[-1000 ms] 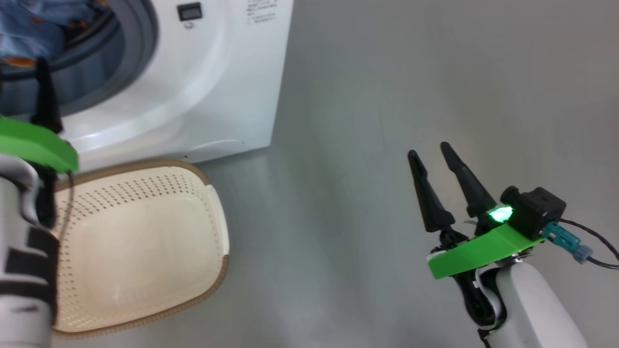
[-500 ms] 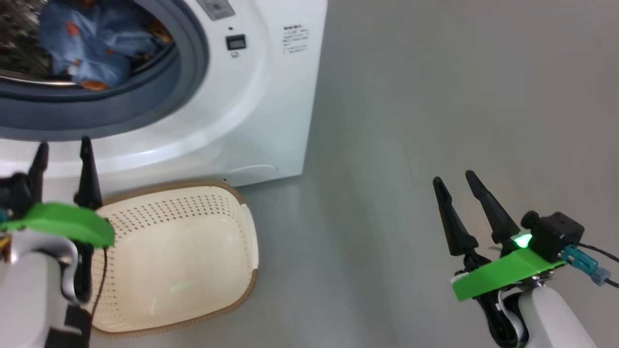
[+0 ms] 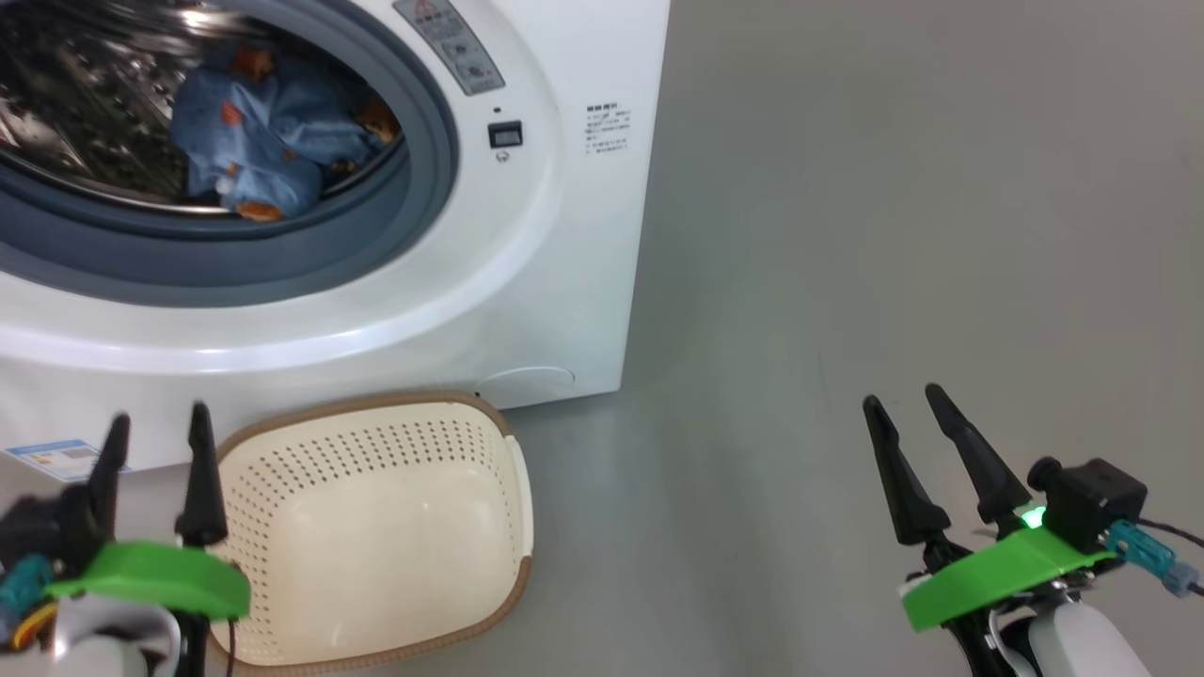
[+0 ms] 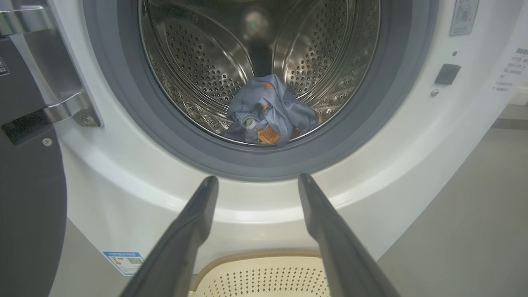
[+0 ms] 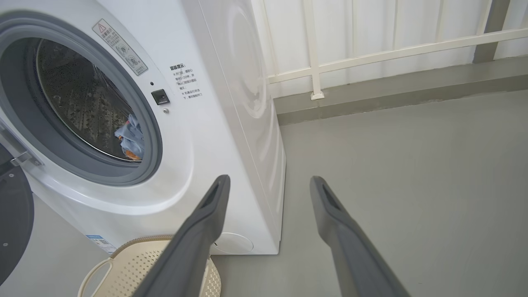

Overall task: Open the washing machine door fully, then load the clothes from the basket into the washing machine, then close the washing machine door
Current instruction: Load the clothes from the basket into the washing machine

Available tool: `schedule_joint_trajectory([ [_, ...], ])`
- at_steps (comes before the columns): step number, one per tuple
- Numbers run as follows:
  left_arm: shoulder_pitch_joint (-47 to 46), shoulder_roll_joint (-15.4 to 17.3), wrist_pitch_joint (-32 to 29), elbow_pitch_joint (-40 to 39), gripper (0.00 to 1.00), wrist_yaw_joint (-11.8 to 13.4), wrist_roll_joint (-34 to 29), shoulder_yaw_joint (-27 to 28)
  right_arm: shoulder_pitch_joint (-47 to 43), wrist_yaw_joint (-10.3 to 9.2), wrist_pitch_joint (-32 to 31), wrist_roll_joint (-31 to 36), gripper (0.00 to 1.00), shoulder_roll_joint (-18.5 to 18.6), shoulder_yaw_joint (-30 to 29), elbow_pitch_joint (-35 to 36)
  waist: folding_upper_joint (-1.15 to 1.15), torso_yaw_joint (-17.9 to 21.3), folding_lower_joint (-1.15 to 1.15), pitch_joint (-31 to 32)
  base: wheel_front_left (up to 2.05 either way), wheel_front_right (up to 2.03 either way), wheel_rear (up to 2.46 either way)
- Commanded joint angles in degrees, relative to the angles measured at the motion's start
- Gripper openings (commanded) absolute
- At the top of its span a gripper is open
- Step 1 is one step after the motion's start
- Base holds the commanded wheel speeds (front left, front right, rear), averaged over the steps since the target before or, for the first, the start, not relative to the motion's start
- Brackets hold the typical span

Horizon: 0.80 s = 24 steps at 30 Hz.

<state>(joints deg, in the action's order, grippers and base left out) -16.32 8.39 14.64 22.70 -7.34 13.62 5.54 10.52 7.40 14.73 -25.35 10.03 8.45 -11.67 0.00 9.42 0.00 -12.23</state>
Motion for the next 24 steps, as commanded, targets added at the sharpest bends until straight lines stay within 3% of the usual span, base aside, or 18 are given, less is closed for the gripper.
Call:
schedule_joint_trajectory([
  [1,1.6,1.0,0.4,-2.6,1.0,-0.1,-0.9,2.5,-1.3,0.09,0.3,-0.4,1.0,0.9,0.7,1.4,0.0,-0.6,0.0,1.3,0.0,0.0,0.0],
  [12,8.9,-0.8,0.4,-9.0,1.0,-0.1,-0.5,4.2,-3.4,0.09,0.3,-0.5,1.0,1.5,-0.3,1.7,0.0,-1.1,0.0,2.7,0.0,0.0,0.0],
  [24,10.1,-1.2,0.4,-10.1,1.0,-0.1,-0.5,4.3,-3.9,0.09,0.3,-0.3,1.0,1.3,-0.2,1.7,0.0,-1.1,0.0,3.5,0.0,0.0,0.0],
])
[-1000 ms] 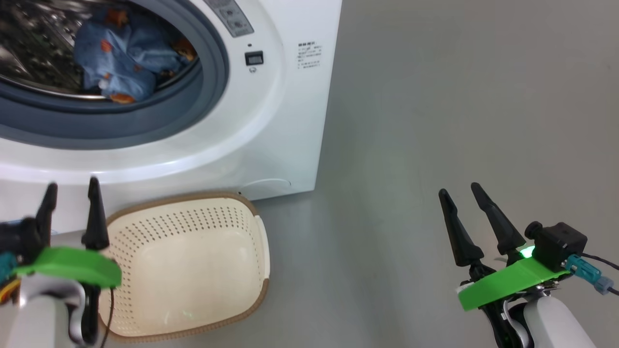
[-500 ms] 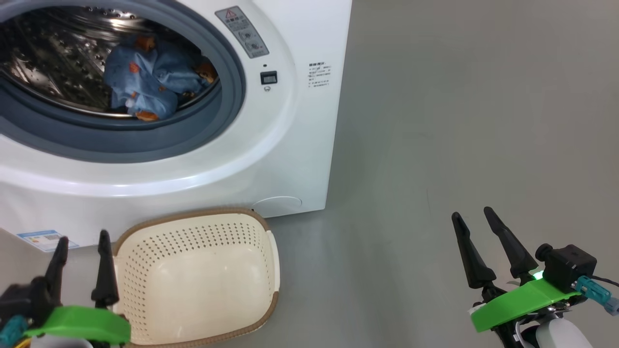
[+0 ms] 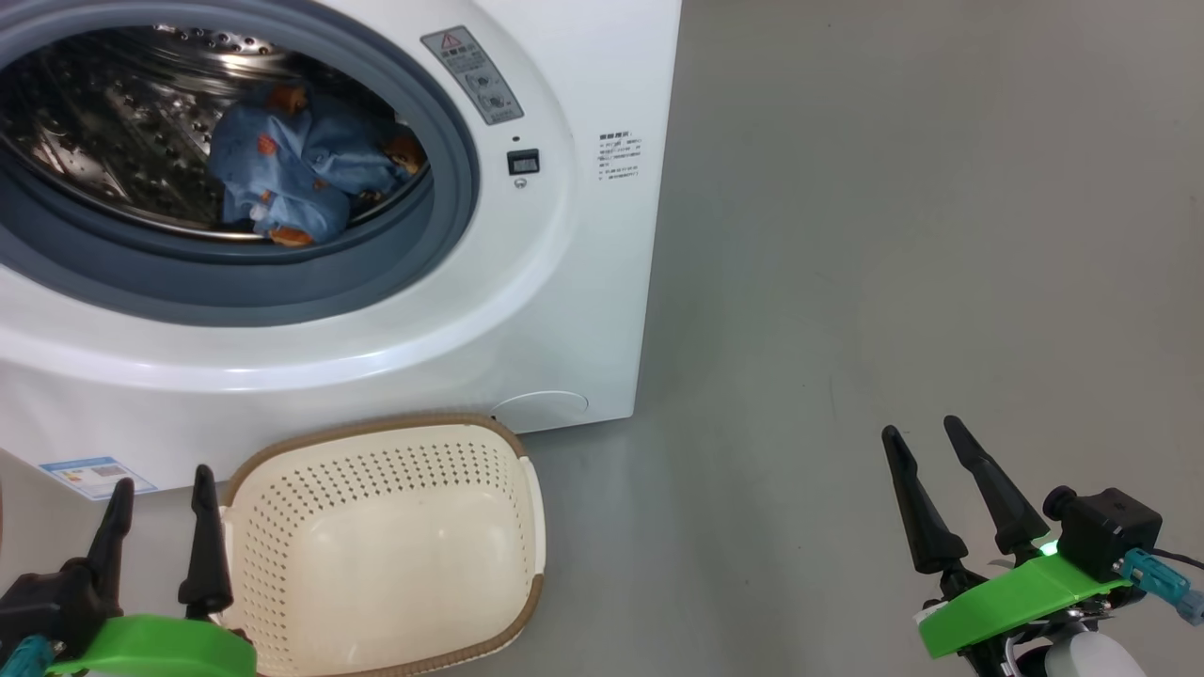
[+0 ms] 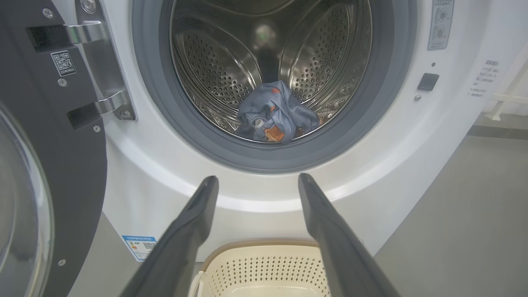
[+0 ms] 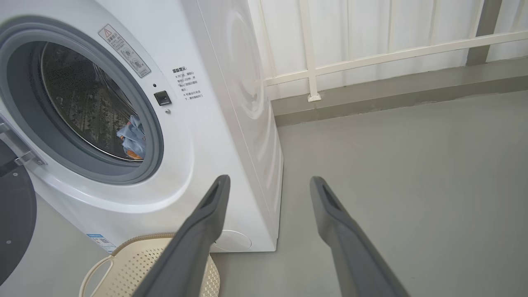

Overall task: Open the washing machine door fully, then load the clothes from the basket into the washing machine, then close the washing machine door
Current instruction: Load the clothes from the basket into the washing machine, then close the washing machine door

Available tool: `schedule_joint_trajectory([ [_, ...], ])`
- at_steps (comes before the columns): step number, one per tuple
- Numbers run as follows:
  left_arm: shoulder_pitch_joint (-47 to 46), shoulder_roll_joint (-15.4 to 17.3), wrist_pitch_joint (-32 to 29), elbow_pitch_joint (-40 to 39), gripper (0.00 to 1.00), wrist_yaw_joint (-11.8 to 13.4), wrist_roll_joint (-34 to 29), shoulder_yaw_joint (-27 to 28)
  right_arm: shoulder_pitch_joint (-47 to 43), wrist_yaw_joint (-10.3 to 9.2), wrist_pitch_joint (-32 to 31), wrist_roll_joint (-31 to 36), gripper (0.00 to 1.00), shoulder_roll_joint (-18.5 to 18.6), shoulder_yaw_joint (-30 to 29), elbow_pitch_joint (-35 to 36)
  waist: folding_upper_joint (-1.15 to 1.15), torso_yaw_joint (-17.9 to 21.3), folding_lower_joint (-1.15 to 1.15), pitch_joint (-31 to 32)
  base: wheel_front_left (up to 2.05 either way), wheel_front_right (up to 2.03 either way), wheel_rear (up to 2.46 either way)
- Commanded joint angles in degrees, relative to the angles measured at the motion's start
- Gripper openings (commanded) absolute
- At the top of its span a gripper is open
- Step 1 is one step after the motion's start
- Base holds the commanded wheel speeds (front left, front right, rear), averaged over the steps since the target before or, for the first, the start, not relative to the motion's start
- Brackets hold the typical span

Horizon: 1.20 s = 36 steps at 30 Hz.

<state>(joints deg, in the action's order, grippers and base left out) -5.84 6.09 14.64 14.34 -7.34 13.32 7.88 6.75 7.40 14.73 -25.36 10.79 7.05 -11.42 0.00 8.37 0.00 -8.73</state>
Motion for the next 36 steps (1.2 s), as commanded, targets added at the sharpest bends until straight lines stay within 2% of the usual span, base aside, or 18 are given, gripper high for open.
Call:
schedule_joint_trajectory([
  [1,-0.4,1.1,0.4,-1.7,1.0,-0.1,-0.2,1.9,-0.2,0.09,0.3,-0.3,1.0,0.6,1.2,1.4,0.0,0.0,0.0,0.0,0.0,0.0,0.0],
  [13,-0.4,0.9,0.4,-2.0,1.0,-0.1,-0.1,1.9,0.1,0.09,0.3,-0.3,1.0,0.5,0.9,1.5,0.0,-0.1,0.0,-0.5,-0.09,0.09,0.0],
  [27,-0.6,0.8,0.4,-2.8,1.0,-0.1,0.8,1.0,0.5,0.09,0.3,-0.3,1.0,0.8,0.6,1.8,0.0,-1.1,0.0,-1.4,-1.18,1.18,0.0],
  [36,-0.6,0.5,0.4,-3.0,1.0,-0.1,0.6,0.7,0.5,0.09,0.3,-0.3,1.0,0.9,0.8,1.7,0.0,-1.5,0.0,-1.0,-0.28,0.28,0.0],
])
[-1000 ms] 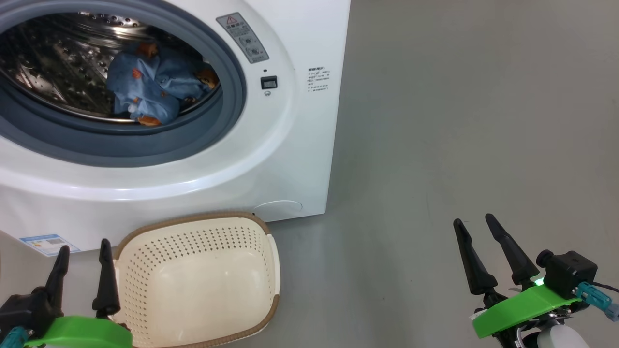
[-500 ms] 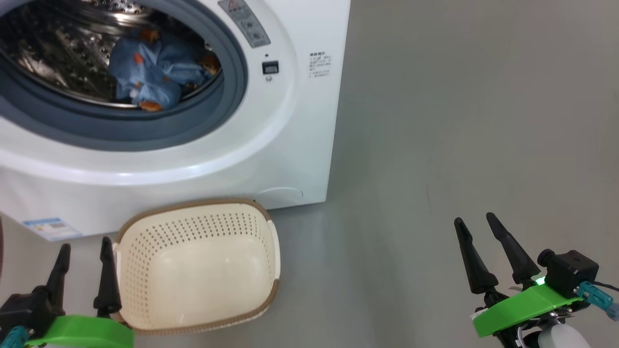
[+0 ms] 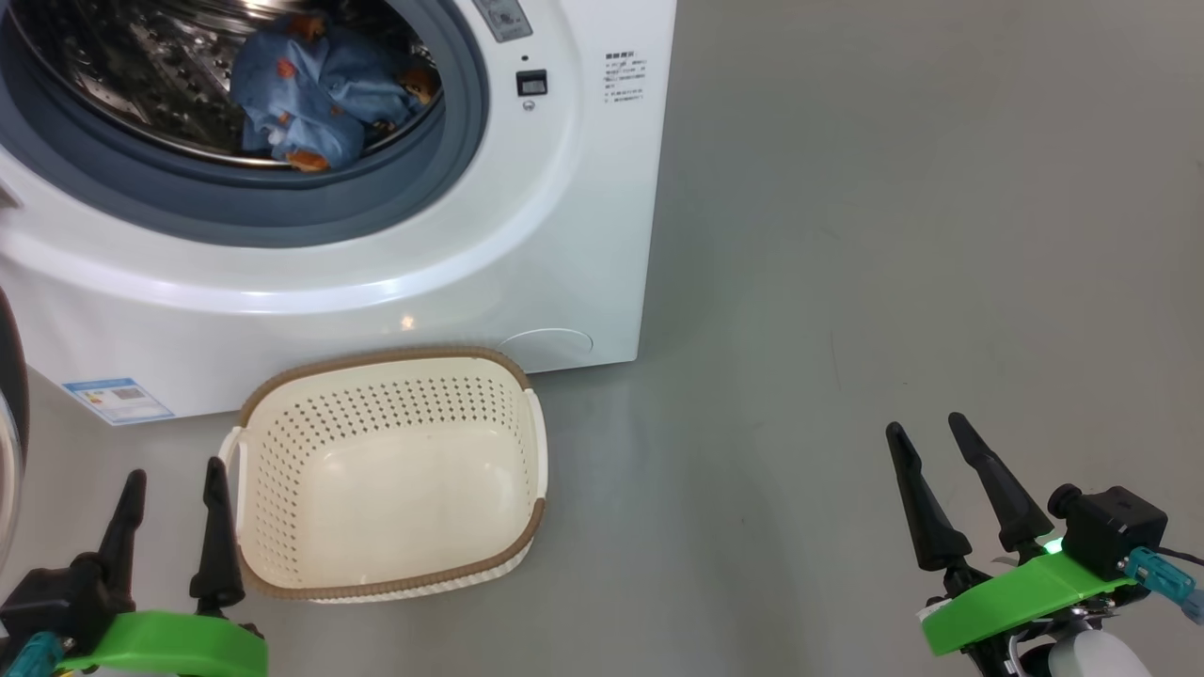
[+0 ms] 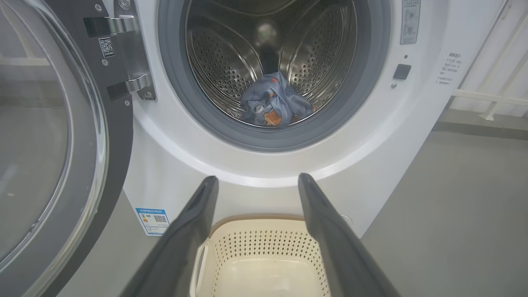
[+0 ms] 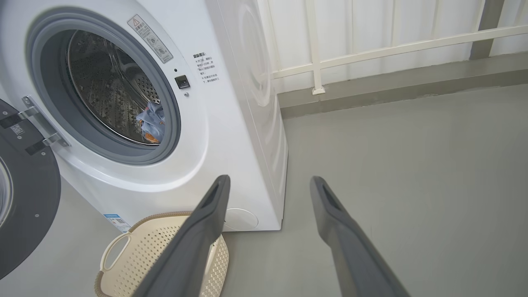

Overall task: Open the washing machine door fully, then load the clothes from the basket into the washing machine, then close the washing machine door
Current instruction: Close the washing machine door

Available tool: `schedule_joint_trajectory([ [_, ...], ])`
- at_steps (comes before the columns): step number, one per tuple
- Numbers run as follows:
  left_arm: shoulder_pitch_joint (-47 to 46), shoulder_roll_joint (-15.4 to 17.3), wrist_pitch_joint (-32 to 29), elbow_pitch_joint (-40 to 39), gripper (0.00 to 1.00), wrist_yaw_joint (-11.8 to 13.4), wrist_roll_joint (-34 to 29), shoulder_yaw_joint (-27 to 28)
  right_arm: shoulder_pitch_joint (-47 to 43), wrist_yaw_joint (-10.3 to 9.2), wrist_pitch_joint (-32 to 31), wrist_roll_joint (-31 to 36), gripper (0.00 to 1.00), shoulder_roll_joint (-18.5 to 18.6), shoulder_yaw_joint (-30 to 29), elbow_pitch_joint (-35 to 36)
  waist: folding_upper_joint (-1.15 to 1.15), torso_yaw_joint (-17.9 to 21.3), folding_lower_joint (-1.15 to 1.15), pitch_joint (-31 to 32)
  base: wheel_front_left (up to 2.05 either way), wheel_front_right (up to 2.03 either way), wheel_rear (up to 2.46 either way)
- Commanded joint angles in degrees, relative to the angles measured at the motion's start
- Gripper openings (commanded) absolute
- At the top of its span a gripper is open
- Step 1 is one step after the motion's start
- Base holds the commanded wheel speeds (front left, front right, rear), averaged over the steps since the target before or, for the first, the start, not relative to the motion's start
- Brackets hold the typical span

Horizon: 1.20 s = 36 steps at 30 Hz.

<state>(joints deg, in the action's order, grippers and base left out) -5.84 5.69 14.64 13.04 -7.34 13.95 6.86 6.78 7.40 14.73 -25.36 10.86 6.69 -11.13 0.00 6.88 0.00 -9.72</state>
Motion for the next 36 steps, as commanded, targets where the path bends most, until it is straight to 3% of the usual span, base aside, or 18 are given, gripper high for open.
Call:
schedule_joint_trajectory([
  [1,-0.6,0.9,0.4,-1.7,1.0,-0.1,-0.1,1.7,0.5,0.09,0.3,-0.3,1.0,0.8,1.1,1.4,0.0,-0.1,0.0,0.1,0.0,0.0,0.0],
  [13,0.1,-0.7,0.4,-2.1,1.0,-0.1,-0.1,3.0,0.5,0.09,0.3,-0.2,1.0,0.9,2.6,1.1,0.0,-5.4,0.0,0.7,0.0,0.0,0.0],
  [27,3.8,-2.7,0.4,-2.0,1.0,-0.1,-0.2,5.5,2.6,0.09,0.3,-0.8,1.0,3.4,8.0,-0.4,0.0,-20.0,0.0,2.5,0.0,0.0,0.0],
  [36,5.5,-2.8,0.4,-1.8,1.0,0.7,2.2,4.3,2.9,0.09,0.3,-1.3,1.0,4.4,10.1,-0.9,0.0,-28.1,0.0,3.7,0.0,0.0,0.0],
])
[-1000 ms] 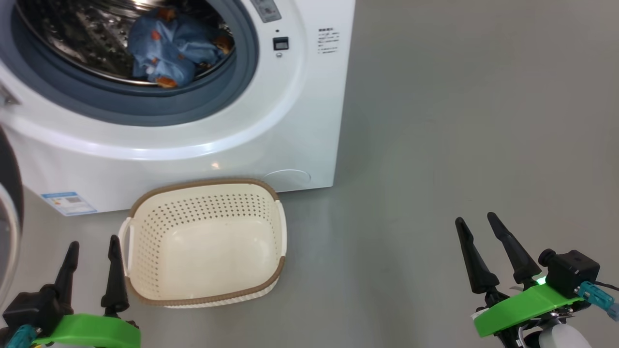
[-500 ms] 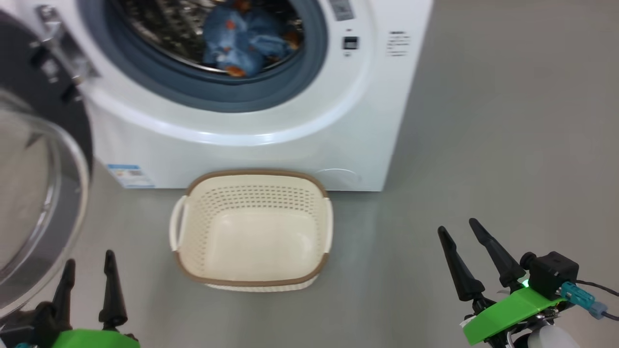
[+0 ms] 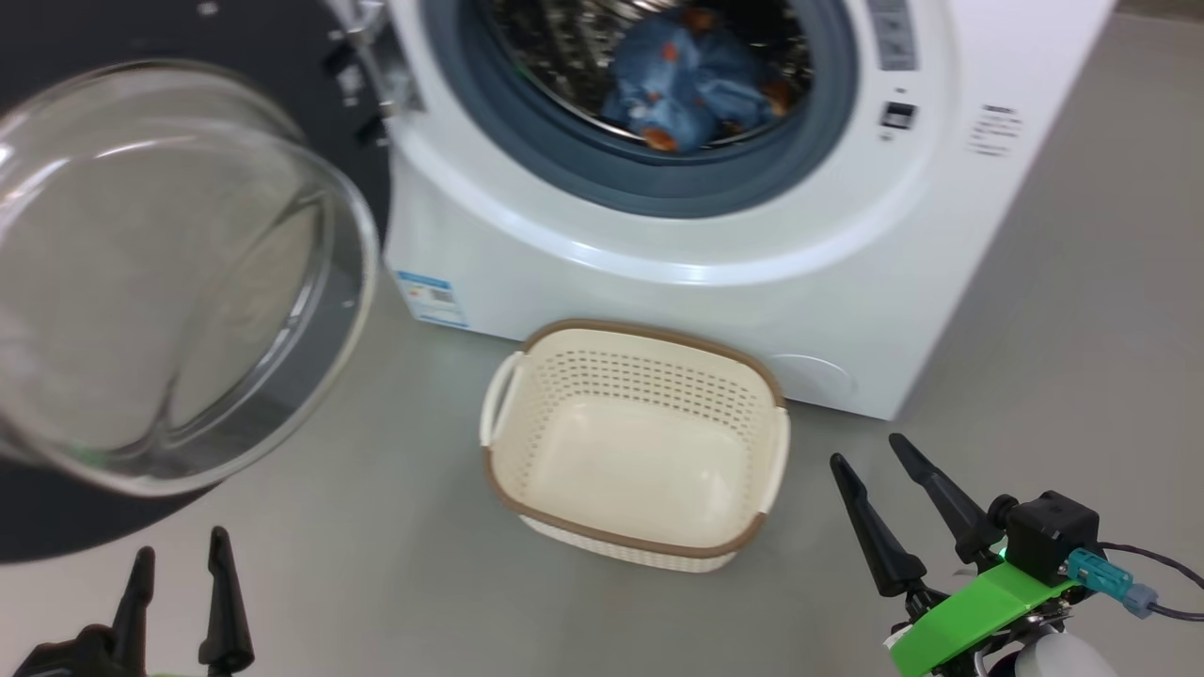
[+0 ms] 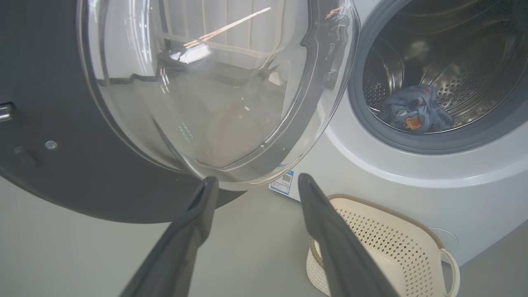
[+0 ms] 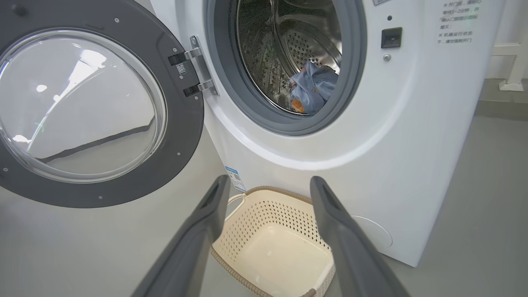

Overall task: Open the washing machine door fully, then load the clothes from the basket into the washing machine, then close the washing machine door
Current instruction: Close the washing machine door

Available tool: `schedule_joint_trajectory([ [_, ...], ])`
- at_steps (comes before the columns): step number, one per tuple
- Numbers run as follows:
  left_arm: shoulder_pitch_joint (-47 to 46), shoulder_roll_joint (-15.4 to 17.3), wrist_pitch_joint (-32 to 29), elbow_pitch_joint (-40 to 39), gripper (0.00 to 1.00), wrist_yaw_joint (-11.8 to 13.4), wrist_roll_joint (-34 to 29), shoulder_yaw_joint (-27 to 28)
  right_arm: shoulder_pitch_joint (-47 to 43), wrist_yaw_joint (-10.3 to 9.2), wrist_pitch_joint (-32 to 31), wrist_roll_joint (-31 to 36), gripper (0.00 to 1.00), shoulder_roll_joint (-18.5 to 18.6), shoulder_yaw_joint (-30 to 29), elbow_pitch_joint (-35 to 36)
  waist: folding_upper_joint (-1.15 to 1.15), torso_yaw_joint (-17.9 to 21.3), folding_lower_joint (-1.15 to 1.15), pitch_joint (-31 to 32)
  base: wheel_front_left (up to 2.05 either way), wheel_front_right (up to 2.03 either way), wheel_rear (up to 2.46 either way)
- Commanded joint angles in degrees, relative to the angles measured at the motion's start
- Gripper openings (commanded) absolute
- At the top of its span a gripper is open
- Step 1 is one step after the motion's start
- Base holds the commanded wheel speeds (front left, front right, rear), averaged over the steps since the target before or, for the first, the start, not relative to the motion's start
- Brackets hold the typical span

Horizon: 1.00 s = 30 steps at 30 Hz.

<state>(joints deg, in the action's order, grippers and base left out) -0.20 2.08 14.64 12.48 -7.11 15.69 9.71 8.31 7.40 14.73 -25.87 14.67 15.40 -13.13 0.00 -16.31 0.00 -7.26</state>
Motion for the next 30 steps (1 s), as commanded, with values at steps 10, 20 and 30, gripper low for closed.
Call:
schedule_joint_trajectory([
  [10,1.4,0.8,0.4,-2.2,1.0,1.8,1.4,0.1,0.8,0.09,0.3,-1.0,1.0,0.6,2.3,0.9,0.0,-8.7,0.0,2.2,0.0,0.0,0.0],
  [20,2.0,0.8,0.4,-2.8,1.0,2.4,1.6,0.2,0.7,0.09,0.3,-1.1,1.0,0.5,2.5,0.9,0.0,-9.6,0.0,2.3,0.0,0.0,0.0],
  [30,0.3,0.8,0.4,-5.6,0.0,1.2,4.9,2.5,0.1,0.09,0.3,-1.0,1.0,0.0,2.0,1.1,0.0,-10.0,0.0,2.0,0.0,0.0,0.0],
])
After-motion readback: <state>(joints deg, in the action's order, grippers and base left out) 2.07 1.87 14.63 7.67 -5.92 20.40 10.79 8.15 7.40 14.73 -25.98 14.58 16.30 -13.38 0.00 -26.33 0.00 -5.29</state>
